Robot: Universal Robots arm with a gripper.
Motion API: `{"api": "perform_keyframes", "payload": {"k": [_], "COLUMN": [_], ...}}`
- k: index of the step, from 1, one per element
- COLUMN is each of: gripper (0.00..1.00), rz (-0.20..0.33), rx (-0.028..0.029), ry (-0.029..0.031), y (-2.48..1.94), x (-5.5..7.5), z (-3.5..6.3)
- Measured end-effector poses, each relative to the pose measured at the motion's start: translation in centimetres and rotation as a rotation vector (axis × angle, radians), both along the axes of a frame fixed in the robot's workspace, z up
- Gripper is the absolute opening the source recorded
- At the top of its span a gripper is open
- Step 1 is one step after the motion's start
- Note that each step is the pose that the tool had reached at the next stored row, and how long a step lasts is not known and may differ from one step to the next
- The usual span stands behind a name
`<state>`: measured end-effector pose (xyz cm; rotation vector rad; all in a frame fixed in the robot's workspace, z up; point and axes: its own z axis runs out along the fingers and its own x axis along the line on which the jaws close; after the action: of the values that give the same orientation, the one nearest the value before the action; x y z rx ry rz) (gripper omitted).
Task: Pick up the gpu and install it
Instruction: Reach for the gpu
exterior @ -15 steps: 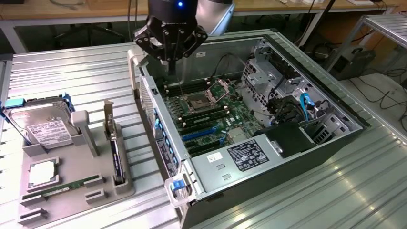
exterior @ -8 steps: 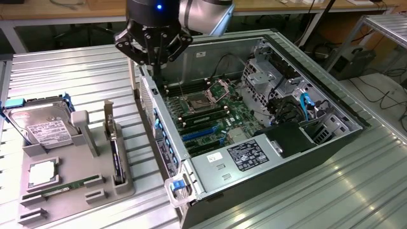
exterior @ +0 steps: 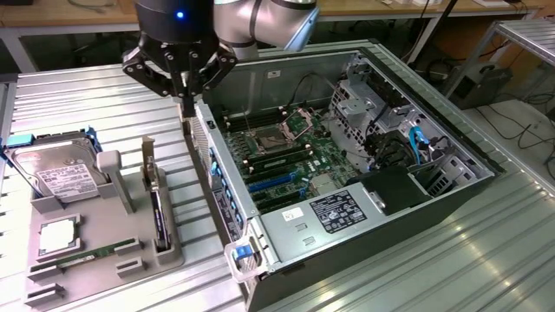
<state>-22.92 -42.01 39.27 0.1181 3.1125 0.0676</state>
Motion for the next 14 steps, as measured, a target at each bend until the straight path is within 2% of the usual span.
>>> {"api": "perform_keyframes", "payload": {"k": [2,6,7,14], "gripper": [0.11,0.11,0.11,0.11], "rz": [0.0,0.0,0.0,0.0], "rx": [0.0,0.0001,0.0,-0.0001], "ry": [0.0,-0.0001,-0.0001,0.0005], "y": [-0.34,-0.9,-1.22,-2.46], "x": [-1.2,-2.7,-3.4,-5.6], "z": [-0.1,-0.34,-0.5,-1.6]}}
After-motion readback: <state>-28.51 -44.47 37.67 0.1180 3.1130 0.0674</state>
